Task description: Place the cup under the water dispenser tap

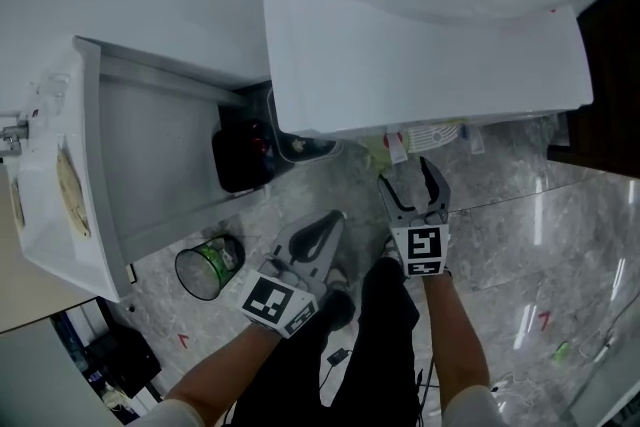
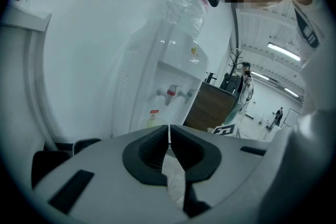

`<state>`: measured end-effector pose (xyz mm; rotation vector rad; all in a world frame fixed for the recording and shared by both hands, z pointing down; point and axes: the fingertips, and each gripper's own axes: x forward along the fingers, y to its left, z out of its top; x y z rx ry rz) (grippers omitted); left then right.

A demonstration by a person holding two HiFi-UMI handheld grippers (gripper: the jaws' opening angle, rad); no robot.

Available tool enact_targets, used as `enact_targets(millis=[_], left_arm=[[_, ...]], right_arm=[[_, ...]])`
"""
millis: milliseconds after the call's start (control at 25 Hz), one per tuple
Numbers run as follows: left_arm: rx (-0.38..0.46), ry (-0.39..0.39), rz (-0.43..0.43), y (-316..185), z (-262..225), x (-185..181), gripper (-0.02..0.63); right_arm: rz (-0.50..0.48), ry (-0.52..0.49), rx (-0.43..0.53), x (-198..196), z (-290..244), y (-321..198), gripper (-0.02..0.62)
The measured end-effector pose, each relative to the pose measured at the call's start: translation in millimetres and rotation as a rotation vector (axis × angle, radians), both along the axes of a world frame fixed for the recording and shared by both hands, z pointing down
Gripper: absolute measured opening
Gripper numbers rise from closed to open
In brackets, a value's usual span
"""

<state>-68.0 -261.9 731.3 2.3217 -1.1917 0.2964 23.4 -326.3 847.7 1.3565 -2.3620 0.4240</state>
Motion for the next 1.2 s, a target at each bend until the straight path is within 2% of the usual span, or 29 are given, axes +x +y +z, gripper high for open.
enact_targets(millis=[160,200,240,280,320,400,600,960,1200], left_arm=[[0.008,-0.003,0.031,7,-38,6,0.018],[0.016,-0.004,0.045,9,-50,9,0.018],[0.025,-0.004,0.057,10,-62,12,0.018],[0.035,-0.002,0.063,10,-75,15,0.018],[0.042,0.002,0.068,12,-89,17,0.018],[0.054,0.011,0.078,17,-122,19,0.018],[0.086,0.024,0.095,35,-209,21,0.018],[0.100,0.023,0.093,91,-325,17,0.018],[0.129,0.056,0.122,138,-386,16,0.018]], right_arm=[[0.023,-0.066,0.012,-8,-74,24,0.307],[0.032,-0.066,0.024,-9,-96,29,0.259],[0.045,-0.062,0.043,-9,-120,32,0.148],[0.055,-0.059,0.068,-8,-146,35,0.078],[0.058,-0.062,0.099,-7,-172,37,0.039],[0.054,-0.087,0.147,-9,-225,45,0.029],[0.061,-0.112,0.135,-17,-322,78,0.029],[0.093,-0.113,0.124,-25,-443,148,0.017],[0.087,-0.118,0.136,-30,-502,197,0.017]])
